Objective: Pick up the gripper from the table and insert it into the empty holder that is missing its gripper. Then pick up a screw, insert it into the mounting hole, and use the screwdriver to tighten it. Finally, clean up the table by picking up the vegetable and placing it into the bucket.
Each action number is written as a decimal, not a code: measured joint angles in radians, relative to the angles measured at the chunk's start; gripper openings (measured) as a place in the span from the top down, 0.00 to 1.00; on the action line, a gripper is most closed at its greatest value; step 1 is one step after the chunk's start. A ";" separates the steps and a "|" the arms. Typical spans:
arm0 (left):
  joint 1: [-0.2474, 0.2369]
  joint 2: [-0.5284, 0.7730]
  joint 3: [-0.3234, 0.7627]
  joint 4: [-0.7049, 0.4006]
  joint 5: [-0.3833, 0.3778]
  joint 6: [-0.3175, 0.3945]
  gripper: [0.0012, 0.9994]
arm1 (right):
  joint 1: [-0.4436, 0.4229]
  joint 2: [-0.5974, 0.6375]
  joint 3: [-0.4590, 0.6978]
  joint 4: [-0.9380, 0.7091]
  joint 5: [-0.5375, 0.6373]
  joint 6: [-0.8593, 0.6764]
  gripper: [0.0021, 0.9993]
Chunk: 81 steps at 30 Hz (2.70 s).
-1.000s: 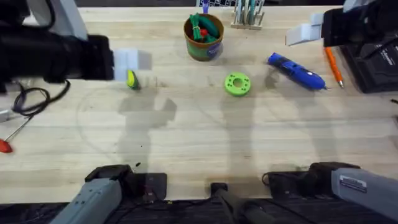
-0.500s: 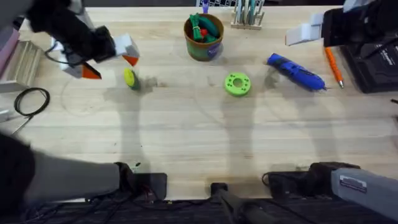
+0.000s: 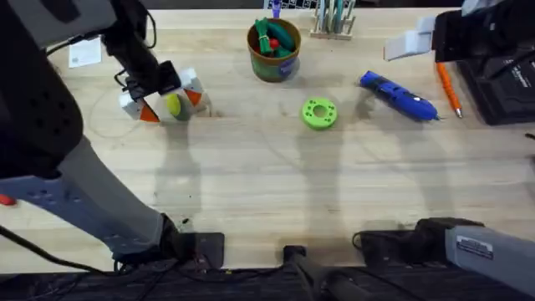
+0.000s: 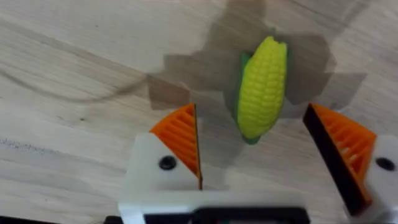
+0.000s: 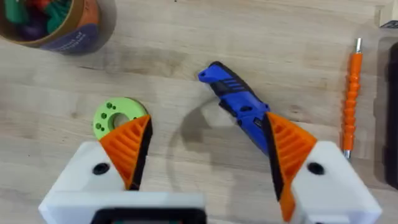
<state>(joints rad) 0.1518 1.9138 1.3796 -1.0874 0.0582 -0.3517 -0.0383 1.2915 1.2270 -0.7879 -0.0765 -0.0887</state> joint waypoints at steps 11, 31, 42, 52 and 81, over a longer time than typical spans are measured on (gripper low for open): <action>-0.020 0.012 0.007 0.022 -0.056 -0.030 0.05 | 0.000 0.000 0.000 -0.001 0.000 0.000 0.01; -0.020 0.019 0.012 0.034 -0.042 -0.035 0.97 | 0.000 0.000 0.000 -0.004 0.000 0.000 0.01; -0.054 0.030 0.326 -0.080 0.029 -0.004 0.97 | 0.000 0.000 0.000 -0.004 0.000 0.000 0.01; -0.269 0.030 0.565 0.071 0.065 0.057 0.97 | 0.000 0.000 0.000 -0.002 0.000 0.000 0.01; -0.535 0.198 0.565 0.205 0.134 0.058 0.06 | 0.000 0.000 0.000 -0.002 0.000 0.000 0.01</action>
<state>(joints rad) -0.3828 2.1118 1.9442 -0.8825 0.1919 -0.2941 -0.0383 1.2915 1.2270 -0.7900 -0.0769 -0.0883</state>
